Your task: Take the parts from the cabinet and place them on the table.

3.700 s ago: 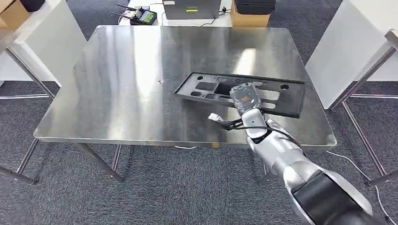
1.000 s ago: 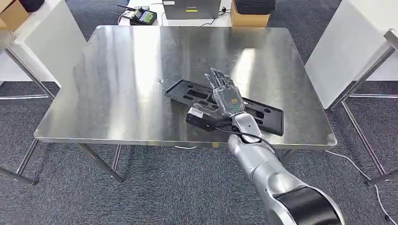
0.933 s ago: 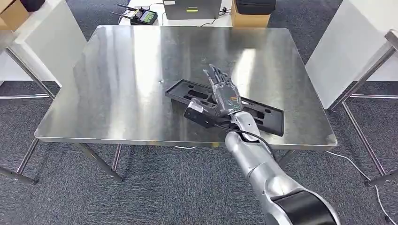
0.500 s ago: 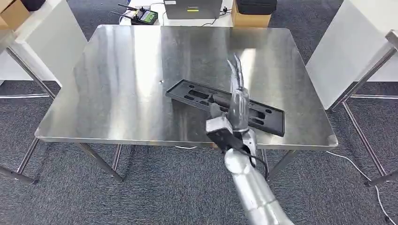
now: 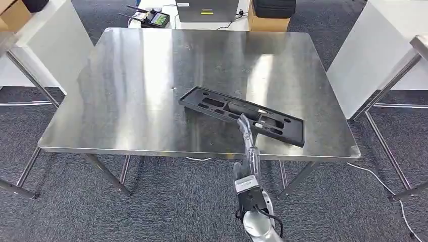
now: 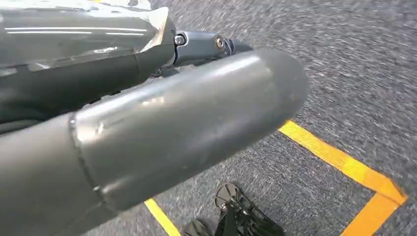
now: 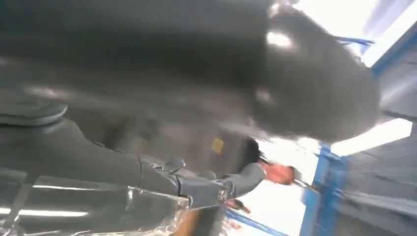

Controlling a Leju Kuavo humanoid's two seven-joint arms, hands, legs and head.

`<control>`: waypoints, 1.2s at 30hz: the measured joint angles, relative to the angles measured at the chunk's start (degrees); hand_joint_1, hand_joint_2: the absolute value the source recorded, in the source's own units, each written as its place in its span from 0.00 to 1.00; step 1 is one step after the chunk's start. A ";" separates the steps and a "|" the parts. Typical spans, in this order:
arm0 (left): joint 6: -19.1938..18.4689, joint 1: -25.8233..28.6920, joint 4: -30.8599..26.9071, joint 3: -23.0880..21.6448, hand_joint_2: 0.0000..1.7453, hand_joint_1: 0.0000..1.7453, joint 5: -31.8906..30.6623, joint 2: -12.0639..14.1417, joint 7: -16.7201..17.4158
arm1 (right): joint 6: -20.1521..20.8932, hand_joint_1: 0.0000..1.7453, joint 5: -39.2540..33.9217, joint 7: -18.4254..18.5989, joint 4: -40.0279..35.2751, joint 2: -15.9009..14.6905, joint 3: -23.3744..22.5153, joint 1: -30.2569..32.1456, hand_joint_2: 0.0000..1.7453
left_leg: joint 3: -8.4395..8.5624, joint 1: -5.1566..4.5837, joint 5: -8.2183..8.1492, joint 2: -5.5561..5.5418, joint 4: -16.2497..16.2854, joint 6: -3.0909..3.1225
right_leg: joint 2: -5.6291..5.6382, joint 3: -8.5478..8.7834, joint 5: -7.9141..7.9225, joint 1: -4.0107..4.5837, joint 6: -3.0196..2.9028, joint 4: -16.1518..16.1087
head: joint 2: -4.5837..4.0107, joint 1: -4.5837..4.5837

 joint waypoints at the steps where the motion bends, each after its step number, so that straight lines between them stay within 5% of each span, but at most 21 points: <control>1: 0.02 0.02 0.00 0.27 0.00 0.00 0.24 -0.11 0.02 | 0.13 0.00 -0.09 -0.07 1.07 0.00 0.00 0.39 0.00 | -0.31 0.00 0.12 0.00 0.04 -0.16 | 0.00 -1.41 -1.57 -0.17 0.00 3.63 | 0.00 0.02; 3: 0.04 0.04 0.00 1.01 0.00 0.00 0.42 -0.24 0.09 | 0.20 0.00 -0.15 -0.22 2.79 0.00 0.00 0.90 0.00 | -0.94 0.14 0.61 -0.01 0.11 -0.80 | -0.02 -1.05 -1.68 -0.58 0.85 4.50 | 0.00 -0.02; 6: 0.02 -0.02 0.00 1.58 0.00 0.00 1.64 -0.57 0.11 | 1.16 0.00 -0.35 0.28 4.47 0.28 0.04 0.60 0.00 | -1.96 0.74 1.13 -0.08 1.04 -1.97 | -0.05 7.48 2.20 -1.71 3.21 -9.27 | 0.00 0.07; 7: 0.15 -0.03 -0.17 2.12 0.00 0.00 2.01 -0.55 0.13 | 1.40 0.00 -0.29 0.68 5.37 0.44 0.07 0.22 0.00 | -2.34 0.39 1.06 -0.15 1.55 -2.67 | 0.11 7.35 2.07 -1.44 2.98 -9.49 | 0.00 0.28; 9: 1.68 -0.04 -0.20 2.96 0.00 0.00 3.27 -0.94 0.61 | 1.71 0.00 0.00 0.90 7.81 0.94 0.26 -0.13 0.00 | -2.31 0.45 1.16 -0.12 1.78 -3.49 | 0.28 6.99 2.84 -1.12 1.39 -9.47 | 0.00 0.00; 12: 3.28 0.05 -0.26 4.73 0.00 0.00 5.27 -1.62 0.74 | 0.85 0.00 0.41 0.33 12.43 1.49 0.20 -1.19 0.00 | -2.81 1.46 1.39 -0.04 2.08 -4.28 | 0.04 6.76 3.94 -1.02 -0.36 -9.32 | 0.00 -0.24; 14: 3.85 0.07 -0.28 5.60 0.00 0.00 5.86 -2.08 0.74 | 0.18 0.00 0.37 -0.19 14.09 1.75 0.02 -1.32 0.00 | -4.89 1.44 -4.51 0.58 7.42 -4.17 | -0.22 5.83 4.71 -0.64 -1.44 -9.31 | 0.00 -0.50; 16: 4.04 0.06 -0.28 6.12 0.00 0.00 6.08 -2.36 0.63 | -0.02 0.00 0.35 -0.72 15.51 1.73 -0.22 -1.39 0.00 | -7.50 1.39 -10.23 0.62 16.35 -4.15 | -0.54 4.68 5.48 0.00 -1.81 -9.28 | 0.00 -0.57; 18: 4.02 0.06 -0.28 6.71 0.00 0.00 6.14 -2.65 0.50 | -0.02 0.00 0.33 -0.85 16.78 1.64 -0.66 -1.37 0.00 | -6.71 1.24 -11.77 0.65 19.18 -3.69 | -0.75 3.38 6.36 0.63 -2.01 -9.26 | 0.00 -0.57; 19: 4.02 0.06 -0.28 6.82 0.00 0.00 6.16 -2.78 0.44 | -0.02 0.00 0.28 -0.92 17.10 1.57 -0.76 -1.39 0.00 | -4.47 1.07 -11.10 0.65 16.87 -3.21 | -0.75 2.84 6.76 0.85 -2.04 -9.26 | 0.00 -0.55; 21: 3.94 -0.03 -0.28 6.91 0.00 0.00 6.27 -2.97 0.33 | -0.02 0.00 0.26 -1.03 17.59 1.55 -1.05 -1.55 0.00 | 3.28 0.32 -8.53 0.66 6.98 -1.62 | -0.68 2.03 7.63 1.15 -2.00 -9.27 | 0.00 -0.57; 22: 3.80 -0.26 -0.42 7.00 0.00 0.00 6.49 -2.97 -0.20 | 0.00 0.00 0.28 -1.27 17.72 1.62 -1.16 -1.60 0.00 | 6.25 -0.25 -9.00 0.89 2.56 -0.80 | -0.72 2.01 7.91 1.01 -1.79 -9.25 | 0.00 -0.52; 23: 3.69 -0.50 -0.42 7.17 0.00 0.00 6.95 -3.06 -0.70 | 0.11 0.00 0.28 -1.55 17.83 1.51 -1.29 -1.58 0.00 | 6.23 -0.55 -8.40 1.29 2.46 -1.01 | -0.90 1.94 8.17 1.58 -1.38 -9.27 | 0.00 -0.46; 26: 3.63 -0.53 -0.44 8.00 0.00 0.00 7.52 -3.04 -1.46 | 0.22 0.00 0.37 -2.03 18.04 1.64 -1.33 -1.26 0.00 | 5.99 -1.43 -7.39 1.00 2.33 -0.22 | -1.30 2.03 9.24 0.63 -0.17 -9.64 | 0.00 -0.59; 27: 3.65 -0.40 -0.44 8.16 0.00 0.00 7.56 -3.04 -1.46 | 0.22 0.00 0.37 -2.06 18.07 1.62 -1.36 -1.15 0.00 | 5.46 -0.92 -5.91 1.17 0.96 0.04 | -1.16 1.66 9.52 1.33 0.21 -9.58 | 0.00 -0.46; 28: 3.65 -0.58 -0.44 8.20 0.00 0.00 7.61 -3.15 -1.53 | 0.20 0.00 0.37 -2.10 18.13 1.46 -1.38 -1.12 0.00 | 5.53 -0.84 -5.04 1.46 0.68 -0.09 | -0.96 0.77 7.89 1.04 0.08 -8.58 | 0.00 -0.61; 30: 3.56 -0.55 -0.44 8.22 0.00 0.00 7.61 -3.13 -1.57 | 0.22 0.00 0.37 -2.19 18.24 1.35 -1.40 -1.10 0.00 | 3.82 -0.92 -3.83 1.47 0.60 0.48 | -0.64 -1.34 1.90 0.83 -0.83 -2.29 | 0.00 0.09; 32: 3.56 -0.51 -0.44 8.26 0.00 0.00 7.69 -3.17 -1.60 | 0.22 0.00 0.37 -2.21 18.46 1.25 -1.44 -0.80 0.00 | 2.15 -0.96 -2.62 1.52 0.69 0.53 | -0.59 -2.92 -1.59 0.53 -0.57 5.36 | 0.00 0.08; 34: 3.56 -0.51 -0.44 8.29 0.00 0.00 7.69 -3.17 -1.58 | 0.22 0.00 0.37 -2.21 18.63 1.05 -1.46 -0.57 0.00 | 0.41 -0.91 -1.32 1.57 0.75 0.28 | -0.59 -1.04 -0.13 0.21 1.00 5.98 | 0.00 0.29; 36: 3.54 -0.51 -0.42 8.35 0.00 0.00 8.04 -3.28 -1.60 | 0.28 0.00 0.39 -2.27 18.74 0.98 -1.51 -0.59 0.00 | -1.15 -0.82 -0.15 1.53 0.93 -0.20 | -0.61 5.29 2.68 -0.10 2.28 -2.22 | 0.00 0.28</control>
